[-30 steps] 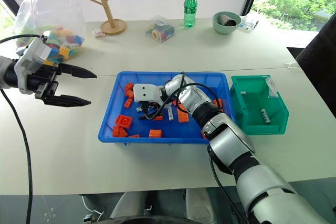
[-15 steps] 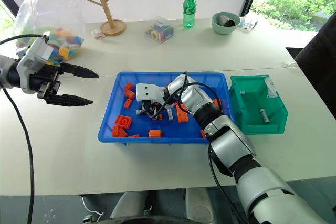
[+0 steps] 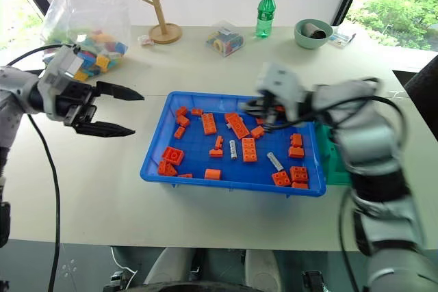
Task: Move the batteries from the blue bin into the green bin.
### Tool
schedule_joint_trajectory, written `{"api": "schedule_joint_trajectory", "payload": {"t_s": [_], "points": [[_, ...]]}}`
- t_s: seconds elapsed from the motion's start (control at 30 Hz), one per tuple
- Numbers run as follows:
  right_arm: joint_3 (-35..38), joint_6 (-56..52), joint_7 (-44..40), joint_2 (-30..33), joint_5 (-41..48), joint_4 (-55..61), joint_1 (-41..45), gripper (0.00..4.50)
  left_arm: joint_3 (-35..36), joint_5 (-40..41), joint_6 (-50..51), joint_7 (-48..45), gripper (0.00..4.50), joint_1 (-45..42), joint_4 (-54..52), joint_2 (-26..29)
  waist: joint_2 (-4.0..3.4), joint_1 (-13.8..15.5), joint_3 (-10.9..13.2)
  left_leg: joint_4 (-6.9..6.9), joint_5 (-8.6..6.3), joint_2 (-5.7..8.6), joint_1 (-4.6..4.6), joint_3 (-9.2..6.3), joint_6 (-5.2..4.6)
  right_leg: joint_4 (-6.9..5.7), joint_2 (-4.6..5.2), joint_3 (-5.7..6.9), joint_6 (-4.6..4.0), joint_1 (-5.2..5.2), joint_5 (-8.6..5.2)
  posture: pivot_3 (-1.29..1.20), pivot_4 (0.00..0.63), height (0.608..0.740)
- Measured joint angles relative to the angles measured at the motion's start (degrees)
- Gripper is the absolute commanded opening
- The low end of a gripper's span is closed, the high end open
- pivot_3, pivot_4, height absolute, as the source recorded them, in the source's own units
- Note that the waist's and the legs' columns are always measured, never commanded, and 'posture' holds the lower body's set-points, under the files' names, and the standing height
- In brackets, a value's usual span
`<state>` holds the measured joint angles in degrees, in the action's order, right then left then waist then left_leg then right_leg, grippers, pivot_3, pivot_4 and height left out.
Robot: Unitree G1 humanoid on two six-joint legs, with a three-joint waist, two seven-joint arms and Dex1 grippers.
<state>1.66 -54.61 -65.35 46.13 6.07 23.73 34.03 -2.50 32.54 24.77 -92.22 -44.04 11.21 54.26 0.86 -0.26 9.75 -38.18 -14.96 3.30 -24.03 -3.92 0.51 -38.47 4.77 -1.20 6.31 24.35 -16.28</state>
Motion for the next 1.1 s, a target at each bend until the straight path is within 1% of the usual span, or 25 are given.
{"api": "schedule_joint_trajectory", "payload": {"t_s": [0.07,0.13,0.2,0.23,0.37,0.53,0.57,0.63,0.77,0.87,1.0,1.1], "points": [[4.3,-1.5,0.4,3.7,0.7,2.2,-4.3,0.07,-0.1,-0.1,0.2,0.0,4.50,-1.0,0.4,-1.0,-0.01,-0.7,0.0,0.02,-0.01,-0.04,0.03,0.09,-0.02,-0.01,-0.03,-0.06,0.00,0.04,0.01,0.00,0.150,0.727],[11.3,-2.9,0.2,7.6,1.9,5.5,-12.2,0.07,-0.4,-0.1,0.2,-0.1,4.50,-3.0,0.7,-2.2,-0.01,-0.9,0.0,0.05,-0.01,-0.13,0.07,0.11,-0.03,-0.04,-0.11,-0.06,0.00,0.03,0.01,0.00,0.150,0.727],[17.3,-4.6,0.8,9.2,2.4,6.4,-18.6,0.07,-0.6,-0.1,0.0,-0.1,4.50,-4.2,1.8,-2.6,-0.01,-1.0,0.0,0.07,-0.01,-0.14,0.14,0.17,-0.03,-0.06,-0.12,-0.11,0.00,0.02,0.01,0.00,0.150,0.727],[19.0,-4.9,1.5,9.2,2.5,6.5,-19.9,0.07,-0.7,-0.1,-0.1,-0.1,4.50,-4.3,2.5,-2.7,-0.02,-1.2,0.0,0.06,-0.01,-0.15,0.24,0.28,-0.03,-0.11,-0.11,-0.22,-0.01,0.00,0.01,0.00,0.150,0.727],[21.3,-2.8,4.8,9.4,2.6,6.9,-24.1,0.07,-1.3,-0.7,-0.8,-0.1,4.50,-4.8,4.5,-3.6,-0.01,-1.1,0.0,0.06,-0.03,-0.15,0.49,0.34,-0.06,-0.11,-0.09,-0.25,-0.02,-0.27,0.02,0.00,0.150,0.727],[22.2,0.5,10.1,10.8,1.1,1.9,-26.9,0.07,-1.3,-0.8,-1.4,-0.1,4.50,-5.3,4.9,-3.8,-0.01,-0.5,0.0,0.06,-0.07,-0.15,0.53,0.33,-0.13,0.08,-0.06,-0.22,-0.02,-0.44,0.02,0.00,0.150,0.727],[22.5,0.5,10.9,11.1,1.0,0.8,-27.2,1.11,-1.3,-0.8,-1.5,-0.1,4.50,-5.3,5.0,-3.8,-0.01,-0.4,0.0,0.06,-0.07,-0.15,0.52,0.32,-0.14,0.11,-0.06,-0.21,-0.02,-0.45,0.02,0.00,0.150,0.727],[23.0,1.4,11.9,11.4,1.0,-0.8,-27.9,1.92,-1.3,-0.8,-1.5,-0.1,4.50,-5.3,5.0,-3.8,-0.01,-0.4,0.0,0.06,-0.09,-0.15,0.53,0.32,-0.17,0.16,-0.05,-0.21,-0.02,-0.49,0.02,0.00,0.150,0.727],[22.5,2.9,13.7,12.4,1.1,-3.0,-27.9,3.91,-1.2,-0.8,-1.5,-0.1,4.50,-5.2,4.8,-3.8,-0.01,-0.6,0.0,0.06,-0.10,-0.15,0.55,0.32,-0.17,0.16,-0.06,-0.21,-0.02,-0.50,0.02,0.00,0.150,0.727],[21.7,0.8,13.8,11.7,4.5,-2.5,-23.8,3.91,-1.1,-0.9,-1.5,-0.1,4.50,-5.0,4.4,-3.8,-0.01,-1.0,0.0,0.07,-0.10,-0.21,0.59,0.32,-0.18,0.16,-0.09,-0.22,-0.02,-0.50,0.03,0.00,0.150,0.727],[20.7,-6.7,14.5,7.1,13.6,1.0,-11.5,3.91,-1.1,-1.0,-1.3,-0.1,4.50,-4.9,4.0,-4.1,-0.04,-1.0,0.0,0.08,-0.10,-0.26,0.60,0.31,-0.17,0.16,-0.08,-0.22,-0.06,-0.50,0.05,0.00,0.150,0.727],[16.9,-12.6,17.4,2.5,18.0,2.0,-3.2,3.91,-1.1,-1.3,-1.3,-0.1,4.50,-4.9,4.2,-4.2,-0.02,-0.8,0.0,0.08,-0.10,-0.25,0.60,0.26,-0.17,0.26,-0.06,-0.18,-0.06,-0.56,0.05,0.00,0.150,0.727]]}}
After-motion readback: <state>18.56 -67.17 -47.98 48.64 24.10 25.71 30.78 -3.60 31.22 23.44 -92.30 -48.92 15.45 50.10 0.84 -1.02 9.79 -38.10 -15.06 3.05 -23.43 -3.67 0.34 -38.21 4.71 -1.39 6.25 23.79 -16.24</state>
